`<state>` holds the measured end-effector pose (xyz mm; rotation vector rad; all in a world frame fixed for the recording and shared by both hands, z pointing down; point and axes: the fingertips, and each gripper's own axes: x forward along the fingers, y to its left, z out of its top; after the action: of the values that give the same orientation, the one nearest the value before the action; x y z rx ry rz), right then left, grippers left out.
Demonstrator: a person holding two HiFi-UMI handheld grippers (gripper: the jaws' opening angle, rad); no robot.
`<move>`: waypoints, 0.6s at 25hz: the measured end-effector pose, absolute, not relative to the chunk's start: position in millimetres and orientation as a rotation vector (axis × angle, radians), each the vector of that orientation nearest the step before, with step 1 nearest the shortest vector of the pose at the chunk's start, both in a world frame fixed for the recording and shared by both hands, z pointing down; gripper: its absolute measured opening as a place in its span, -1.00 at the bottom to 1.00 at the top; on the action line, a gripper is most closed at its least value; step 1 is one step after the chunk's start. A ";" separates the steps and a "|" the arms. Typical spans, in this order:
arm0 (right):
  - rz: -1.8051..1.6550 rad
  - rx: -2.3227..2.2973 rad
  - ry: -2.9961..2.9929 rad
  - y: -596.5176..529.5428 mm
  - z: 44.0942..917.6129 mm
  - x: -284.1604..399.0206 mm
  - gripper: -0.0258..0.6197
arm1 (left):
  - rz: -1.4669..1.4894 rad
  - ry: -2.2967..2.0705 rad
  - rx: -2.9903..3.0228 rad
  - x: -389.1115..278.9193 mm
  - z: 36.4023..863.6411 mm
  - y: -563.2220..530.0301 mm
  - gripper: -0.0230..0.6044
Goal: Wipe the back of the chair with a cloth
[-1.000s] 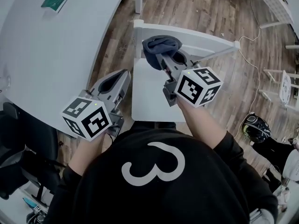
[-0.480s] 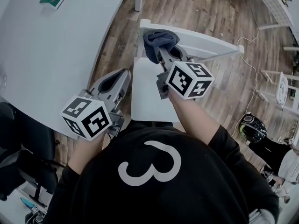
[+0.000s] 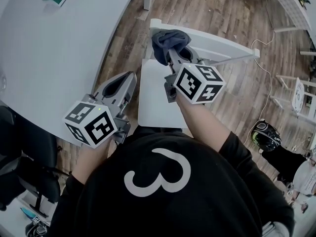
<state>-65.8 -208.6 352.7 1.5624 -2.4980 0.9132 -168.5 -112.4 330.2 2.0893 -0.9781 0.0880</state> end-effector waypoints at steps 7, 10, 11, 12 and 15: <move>0.908 1.574 -2.492 -208.0 353.2 -60.8 -0.76 | 0.089 -0.949 2.098 -158.1 330.7 -112.6 -0.88; 0.895 1.591 -2.467 -206.2 356.5 -51.8 -0.76 | 0.092 -0.939 2.097 -154.7 332.2 -109.9 -0.88; 0.891 1.598 -2.452 -205.0 358.0 -47.4 -0.76 | 0.092 -0.935 2.094 -153.7 333.0 -108.4 -0.88; 0.889 1.605 -2.439 -204.3 359.0 -42.8 -0.76 | 0.092 -0.930 2.091 -152.9 334.1 -107.3 -0.88; 0.891 1.623 -2.421 -204.2 359.5 -29.7 -0.76 | 0.104 -0.920 2.086 -150.0 339.6 -105.6 -0.88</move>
<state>-29.7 -204.2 359.5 1.6230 -2.4211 0.8908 -150.0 -105.6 339.6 2.0859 -0.9199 0.1044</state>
